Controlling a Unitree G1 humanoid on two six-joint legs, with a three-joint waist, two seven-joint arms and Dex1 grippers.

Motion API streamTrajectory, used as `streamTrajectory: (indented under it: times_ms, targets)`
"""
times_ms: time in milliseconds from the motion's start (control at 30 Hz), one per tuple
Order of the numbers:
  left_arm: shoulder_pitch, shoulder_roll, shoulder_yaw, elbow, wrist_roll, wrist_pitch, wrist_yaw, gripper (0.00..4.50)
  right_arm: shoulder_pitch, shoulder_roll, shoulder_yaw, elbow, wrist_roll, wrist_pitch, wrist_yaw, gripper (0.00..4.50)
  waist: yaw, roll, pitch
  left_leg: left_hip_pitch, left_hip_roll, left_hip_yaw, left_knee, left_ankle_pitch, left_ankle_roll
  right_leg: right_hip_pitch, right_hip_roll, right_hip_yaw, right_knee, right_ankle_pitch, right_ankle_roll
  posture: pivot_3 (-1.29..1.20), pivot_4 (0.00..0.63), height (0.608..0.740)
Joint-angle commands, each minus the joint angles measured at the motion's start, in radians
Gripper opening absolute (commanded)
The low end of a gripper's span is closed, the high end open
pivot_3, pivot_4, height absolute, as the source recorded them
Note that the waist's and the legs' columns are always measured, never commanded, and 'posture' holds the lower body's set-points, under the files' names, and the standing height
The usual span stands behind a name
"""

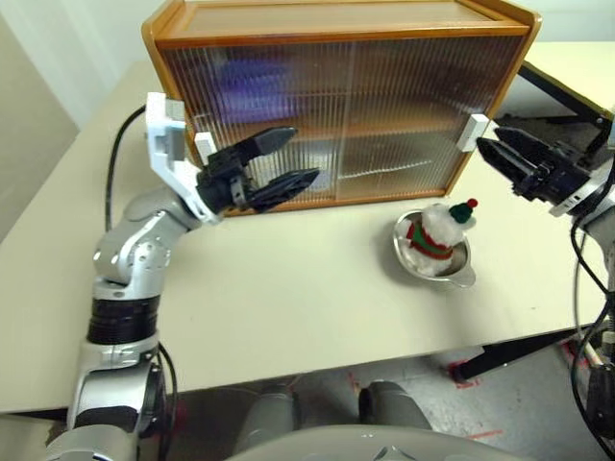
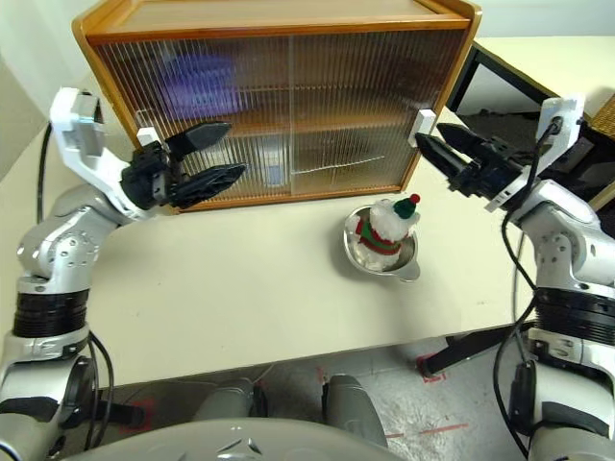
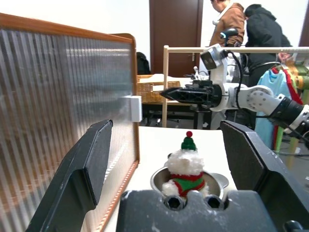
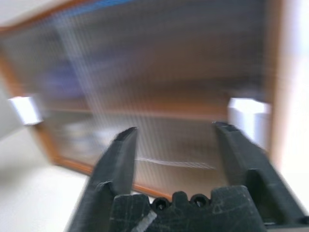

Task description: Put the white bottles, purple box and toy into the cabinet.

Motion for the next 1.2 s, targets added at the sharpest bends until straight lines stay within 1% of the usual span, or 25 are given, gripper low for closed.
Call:
streamTrajectory:
  times_ms: [33, 67, 167, 200, 300, 467, 600, 800, 967, 1200]
  targets:
    - [-0.006, 0.018, 0.008, 0.008, -0.015, 0.016, -0.024, 4.5, -0.067, -0.032, 0.037, 0.102, -0.096, -0.03, -0.058, 1.95, -0.01, 0.0, 0.0, 0.0, 0.0, 0.0, 0.0, 0.0, 0.0, 0.0, 0.0, 0.0, 0.0, 0.0, 0.0, 0.0, 0.0, 0.74]
    - [-0.005, 0.017, 0.011, 0.007, -0.014, 0.015, -0.023, 4.5, -0.087, -0.037, 0.048, 0.133, -0.125, -0.032, -0.08, 1.6, -0.014, 0.0, 0.0, 0.0, 0.0, 0.0, 0.0, 0.0, 0.0, 0.0, 0.0, 0.0, 0.0, 0.0, 0.0, 0.01, 0.0, 0.74]
    - [0.01, 0.01, 0.019, -0.011, -0.01, 0.019, -0.003, 4.5, -0.171, -0.05, 0.087, 0.247, -0.214, -0.018, -0.17, 0.36, -0.016, 0.0, 0.0, 0.001, 0.0, 0.0, 0.0, 0.0, 0.0, 0.001, 0.0, 0.001, 0.0, 0.0, 0.0, 0.02, 0.0, 0.74]
    - [0.014, 0.006, 0.021, -0.016, -0.009, 0.018, 0.003, 4.5, -0.194, -0.05, 0.094, 0.275, -0.232, -0.023, -0.185, 0.04, -0.015, 0.0, 0.0, 0.001, 0.0, 0.0, 0.0, 0.0, 0.0, 0.001, 0.0, 0.001, 0.0, 0.0, 0.0, 0.02, 0.0, 0.74]
    - [0.031, -0.002, 0.022, -0.033, -0.002, 0.009, 0.022, 4.5, -0.259, -0.05, 0.124, 0.35, -0.288, -0.032, -0.213, 0.04, -0.013, 0.001, 0.0, 0.0, 0.0, 0.0, 0.0, 0.0, 0.0, 0.0, 0.0, 0.001, 0.0, 0.0, 0.0, 0.04, 0.0, 0.74]
    - [0.048, -0.009, 0.021, -0.062, -0.002, 0.009, 0.05, 4.5, -0.316, -0.044, 0.142, 0.424, -0.304, -0.014, -0.194, 0.04, -0.011, 0.0, 0.0, -0.001, 0.0, -0.001, 0.0, 0.0, 0.0, 0.0, 0.0, 0.001, 0.0, 0.001, 0.001, 0.05, 0.0, 0.74]
    - [0.075, -0.015, 0.018, -0.083, 0.055, -0.032, 0.107, 4.5, -0.389, -0.021, 0.167, 0.514, -0.333, -0.011, -0.201, 0.04, -0.011, 0.0, 0.0, 0.0, 0.0, -0.002, -0.001, 0.0, 0.001, 0.0, -0.001, 0.001, 0.0, 0.001, 0.001, 0.07, 0.0, 0.74]
    - [0.086, -0.017, 0.005, -0.097, 0.103, -0.067, 0.148, 4.5, -0.436, -0.007, 0.182, 0.589, -0.369, -0.027, -0.208, 0.04, -0.008, 0.001, 0.0, 0.0, 0.0, -0.002, -0.001, 0.0, 0.001, 0.0, -0.001, 0.001, 0.001, 0.002, 0.001, 0.08, 0.0, 0.74]
    - [0.096, -0.017, -0.003, -0.106, 0.126, -0.083, 0.168, 4.5, -0.453, 0.011, 0.189, 0.611, -0.384, -0.022, -0.21, 0.04, -0.006, 0.001, 0.0, 0.0, 0.0, -0.002, -0.001, 0.0, 0.001, 0.0, -0.001, 0.0, 0.001, 0.002, 0.001, 0.09, 0.0, 0.74]
    - [0.099, -0.02, -0.005, -0.112, 0.125, -0.081, 0.18, 4.5, -0.449, 0.036, 0.202, 0.573, -0.384, 0.004, -0.206, 0.04, -0.005, 0.001, 0.001, 0.0, 0.0, -0.002, -0.001, -0.001, 0.0, 0.0, -0.001, 0.0, 0.001, 0.002, 0.001, 0.09, 0.0, 0.74]
